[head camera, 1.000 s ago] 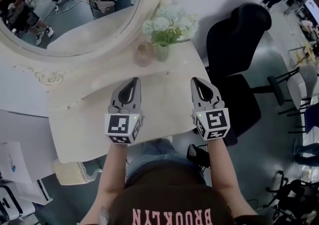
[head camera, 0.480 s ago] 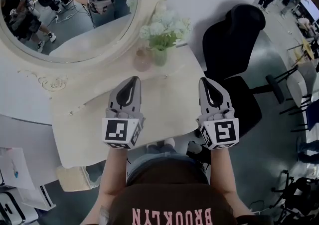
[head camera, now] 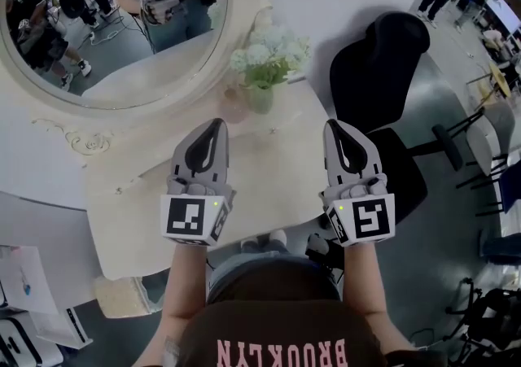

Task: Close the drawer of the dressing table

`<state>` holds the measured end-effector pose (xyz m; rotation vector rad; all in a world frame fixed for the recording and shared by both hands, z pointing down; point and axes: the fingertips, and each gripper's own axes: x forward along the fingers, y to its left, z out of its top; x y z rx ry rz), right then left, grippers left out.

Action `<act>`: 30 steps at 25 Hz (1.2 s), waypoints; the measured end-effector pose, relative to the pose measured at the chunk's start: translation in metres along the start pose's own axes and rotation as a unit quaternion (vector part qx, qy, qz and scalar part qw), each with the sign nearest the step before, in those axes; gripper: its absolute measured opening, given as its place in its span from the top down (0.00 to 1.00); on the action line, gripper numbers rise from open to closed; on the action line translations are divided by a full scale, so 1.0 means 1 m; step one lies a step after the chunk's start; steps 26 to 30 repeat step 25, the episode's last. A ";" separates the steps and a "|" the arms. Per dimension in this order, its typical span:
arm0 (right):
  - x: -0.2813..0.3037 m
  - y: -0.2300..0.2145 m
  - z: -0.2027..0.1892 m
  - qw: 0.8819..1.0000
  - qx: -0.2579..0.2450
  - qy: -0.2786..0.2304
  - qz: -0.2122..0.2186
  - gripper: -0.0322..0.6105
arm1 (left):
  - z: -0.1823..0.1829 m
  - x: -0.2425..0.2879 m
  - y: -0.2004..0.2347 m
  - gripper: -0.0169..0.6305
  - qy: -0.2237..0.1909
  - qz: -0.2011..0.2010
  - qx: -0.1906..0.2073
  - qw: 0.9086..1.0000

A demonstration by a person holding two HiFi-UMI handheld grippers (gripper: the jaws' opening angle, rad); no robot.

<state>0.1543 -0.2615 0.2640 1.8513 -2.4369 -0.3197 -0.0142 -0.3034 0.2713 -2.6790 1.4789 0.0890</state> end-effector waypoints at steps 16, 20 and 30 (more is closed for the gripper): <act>-0.006 0.008 -0.017 0.999 0.004 0.031 0.014 0.95 | -0.019 -0.007 -0.008 0.97 0.033 -0.014 -0.001 0.999; -0.008 0.009 -0.019 0.999 0.002 0.034 0.017 0.95 | -0.020 -0.008 -0.010 0.97 0.034 -0.016 0.001 0.999; -0.007 0.009 -0.020 0.999 0.003 0.035 0.020 0.95 | -0.020 -0.008 -0.013 0.97 0.034 -0.018 0.002 0.999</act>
